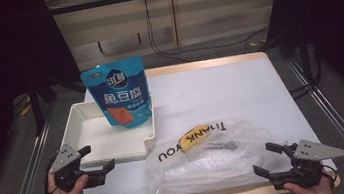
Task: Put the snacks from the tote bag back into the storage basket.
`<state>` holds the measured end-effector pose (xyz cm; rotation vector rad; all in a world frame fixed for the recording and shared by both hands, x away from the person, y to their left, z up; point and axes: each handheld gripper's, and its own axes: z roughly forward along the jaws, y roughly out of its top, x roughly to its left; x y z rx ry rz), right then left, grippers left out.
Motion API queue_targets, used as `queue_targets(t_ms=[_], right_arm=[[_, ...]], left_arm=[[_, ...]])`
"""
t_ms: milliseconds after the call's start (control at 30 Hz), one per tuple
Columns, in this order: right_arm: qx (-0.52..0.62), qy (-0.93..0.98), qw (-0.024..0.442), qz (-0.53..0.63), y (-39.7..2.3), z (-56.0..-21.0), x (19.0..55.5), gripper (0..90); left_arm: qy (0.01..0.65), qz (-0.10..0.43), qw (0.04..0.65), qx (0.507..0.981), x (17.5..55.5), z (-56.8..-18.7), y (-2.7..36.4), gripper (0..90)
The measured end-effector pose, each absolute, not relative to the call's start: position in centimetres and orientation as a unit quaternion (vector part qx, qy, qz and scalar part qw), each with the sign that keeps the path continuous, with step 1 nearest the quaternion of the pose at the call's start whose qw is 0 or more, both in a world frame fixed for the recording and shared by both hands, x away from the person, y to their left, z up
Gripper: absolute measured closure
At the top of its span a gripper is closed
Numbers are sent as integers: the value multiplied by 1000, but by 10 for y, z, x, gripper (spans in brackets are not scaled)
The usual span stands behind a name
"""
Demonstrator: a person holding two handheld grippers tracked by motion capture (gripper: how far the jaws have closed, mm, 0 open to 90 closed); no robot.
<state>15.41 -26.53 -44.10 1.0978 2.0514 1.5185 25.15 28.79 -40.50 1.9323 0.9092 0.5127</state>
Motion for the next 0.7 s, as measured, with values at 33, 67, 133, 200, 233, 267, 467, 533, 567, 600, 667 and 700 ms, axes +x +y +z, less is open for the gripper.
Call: queue_targets(t_ms=[33,67,133,200,233,267,467,533,567,600,667,700], right_arm=[[386,727,182,537,-266,-441,154,151],[386,727,182,538,-265,-441,154,152],[383,730,182,536,-265,-441,154,154],[383,730,181,537,-265,-441,154,156],[382,731,182,535,-265,-441,153,156],[382,731,182,535,-265,-441,153,156],[382,731,182,535,-265,-441,153,156],[382,731,181,535,-264,-441,154,156],[382,733,182,533,-264,-441,154,156],[381,733,181,533,-263,-441,154,156],[380,734,181,533,-263,-441,154,156],[380,734,181,533,-263,-441,154,157]], left_arm=[[367,210,453,785,248,-407,286,41],[364,207,455,786,245,-409,284,42],[367,203,458,784,240,-412,282,44],[366,189,464,785,234,-416,280,45],[358,192,457,791,231,-419,278,45],[351,196,451,797,228,-421,276,42],[350,196,456,794,220,-436,275,40],[360,177,464,790,218,-442,277,40],[361,173,459,793,216,-445,277,40],[358,177,455,796,216,-446,276,39],[351,183,447,802,216,-446,276,40],[356,183,446,800,218,-447,275,41]])
